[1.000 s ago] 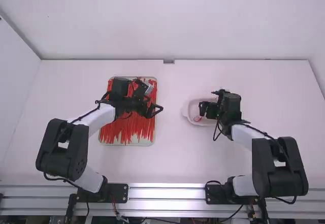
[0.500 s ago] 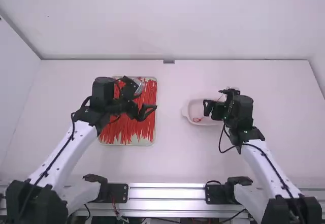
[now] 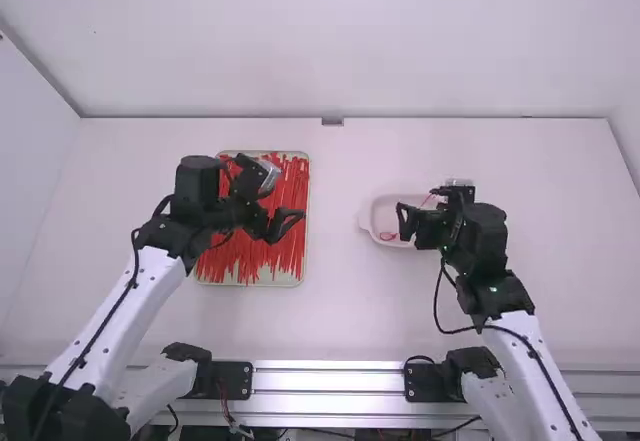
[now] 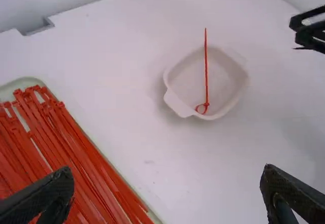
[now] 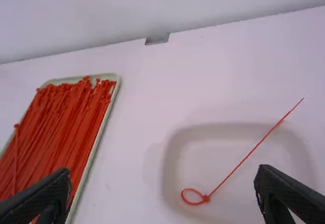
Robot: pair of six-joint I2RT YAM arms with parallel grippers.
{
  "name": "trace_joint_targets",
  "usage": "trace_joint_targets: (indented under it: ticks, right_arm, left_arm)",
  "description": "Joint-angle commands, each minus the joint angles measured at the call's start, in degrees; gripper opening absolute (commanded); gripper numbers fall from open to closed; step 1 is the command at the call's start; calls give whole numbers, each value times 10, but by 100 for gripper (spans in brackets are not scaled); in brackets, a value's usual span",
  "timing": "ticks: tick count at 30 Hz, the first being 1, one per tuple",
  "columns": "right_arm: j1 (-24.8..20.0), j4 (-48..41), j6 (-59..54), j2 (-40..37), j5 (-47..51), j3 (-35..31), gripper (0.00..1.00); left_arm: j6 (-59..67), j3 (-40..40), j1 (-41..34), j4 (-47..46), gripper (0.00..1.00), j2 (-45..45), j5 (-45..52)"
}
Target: Fasten the cable tie
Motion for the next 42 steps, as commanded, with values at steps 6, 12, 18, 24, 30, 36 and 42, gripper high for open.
trace_joint_targets:
  ticks: [6,12,18,24,30,36,42]
  right_arm:
    - [-57,33,-63,-59,67,-62,84]
    - [-76,33,-133,-129,105,-132,72]
    - [-76,33,-134,-204,105,-207,59]
    - [-76,33,-134,-287,105,-291,44]
    - [-76,33,-134,-357,105,-293,32]
    - [-76,33,-134,-421,105,-293,21]
    - [-76,33,-134,-472,105,-293,12]
  left_arm:
    - [-58,-58,57,47,86,-68,-57]
    - [-96,-123,86,112,74,-133,-122]
    - [-96,-194,86,164,62,-204,-193]
    - [-96,-278,86,164,47,-288,-277]
    - [-96,-352,86,164,34,-363,-346]
    - [-96,-424,86,164,22,-435,-346]
    - [-96,-487,86,164,11,-498,-346]
